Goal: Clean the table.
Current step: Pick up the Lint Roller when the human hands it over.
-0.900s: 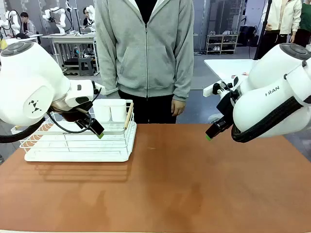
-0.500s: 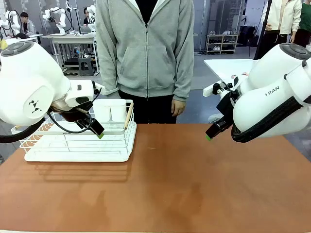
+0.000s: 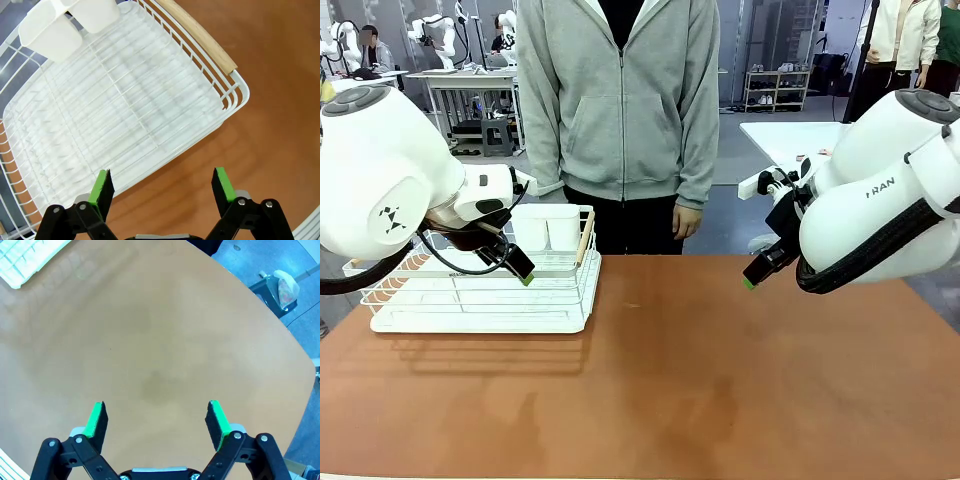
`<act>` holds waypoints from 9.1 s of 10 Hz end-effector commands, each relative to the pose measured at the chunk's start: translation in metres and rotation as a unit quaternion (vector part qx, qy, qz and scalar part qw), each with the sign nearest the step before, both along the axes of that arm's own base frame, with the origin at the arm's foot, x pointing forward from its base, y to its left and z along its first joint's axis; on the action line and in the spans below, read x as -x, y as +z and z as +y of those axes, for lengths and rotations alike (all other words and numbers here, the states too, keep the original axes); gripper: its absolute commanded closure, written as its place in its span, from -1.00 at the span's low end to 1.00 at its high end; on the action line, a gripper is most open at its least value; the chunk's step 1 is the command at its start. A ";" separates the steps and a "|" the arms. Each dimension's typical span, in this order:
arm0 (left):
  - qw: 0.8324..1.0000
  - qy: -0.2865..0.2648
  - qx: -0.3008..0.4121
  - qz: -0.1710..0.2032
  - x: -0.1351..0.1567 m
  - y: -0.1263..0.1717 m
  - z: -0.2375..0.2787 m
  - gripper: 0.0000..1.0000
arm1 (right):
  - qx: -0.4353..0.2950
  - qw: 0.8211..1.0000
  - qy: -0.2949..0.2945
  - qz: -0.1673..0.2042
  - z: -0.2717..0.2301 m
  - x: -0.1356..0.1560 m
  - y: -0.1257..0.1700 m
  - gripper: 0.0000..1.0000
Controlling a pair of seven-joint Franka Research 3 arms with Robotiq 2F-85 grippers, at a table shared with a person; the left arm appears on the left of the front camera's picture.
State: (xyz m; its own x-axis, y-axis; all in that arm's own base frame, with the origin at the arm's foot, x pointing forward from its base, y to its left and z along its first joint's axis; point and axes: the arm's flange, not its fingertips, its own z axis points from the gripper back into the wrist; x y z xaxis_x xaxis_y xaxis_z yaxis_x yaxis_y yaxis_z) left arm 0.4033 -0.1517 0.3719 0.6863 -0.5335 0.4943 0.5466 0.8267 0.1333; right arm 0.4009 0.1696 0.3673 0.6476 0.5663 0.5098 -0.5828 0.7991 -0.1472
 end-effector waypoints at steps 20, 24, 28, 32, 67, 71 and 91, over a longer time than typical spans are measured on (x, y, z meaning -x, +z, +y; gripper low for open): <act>0.764 0.271 0.563 0.161 0.028 0.097 0.378 -0.99 | -0.619 0.715 -0.257 0.199 -0.363 0.019 0.051 -1.00; 0.765 0.285 0.558 0.152 0.032 0.105 0.388 -0.99 | -0.637 0.687 -0.283 0.206 -0.409 0.047 0.016 -1.00; 0.761 0.316 0.545 0.154 0.036 0.110 0.395 -0.99 | -0.627 0.694 -0.286 0.209 -0.408 0.052 0.008 -1.00; 0.763 0.298 0.556 0.143 0.039 0.105 0.397 -0.99 | -0.642 0.667 -0.314 0.208 -0.422 0.059 0.000 -1.00; 0.763 0.298 0.556 0.143 0.039 0.105 0.397 -0.99 | -0.642 0.667 -0.314 0.208 -0.422 0.059 0.000 -1.00; 0.763 0.298 0.556 0.143 0.039 0.105 0.397 -0.99 | -0.642 0.667 -0.314 0.208 -0.422 0.059 0.000 -1.00; 0.706 0.448 0.527 0.153 0.002 0.129 0.299 -0.99 | -0.642 0.667 -0.314 0.208 -0.422 0.059 0.000 -1.00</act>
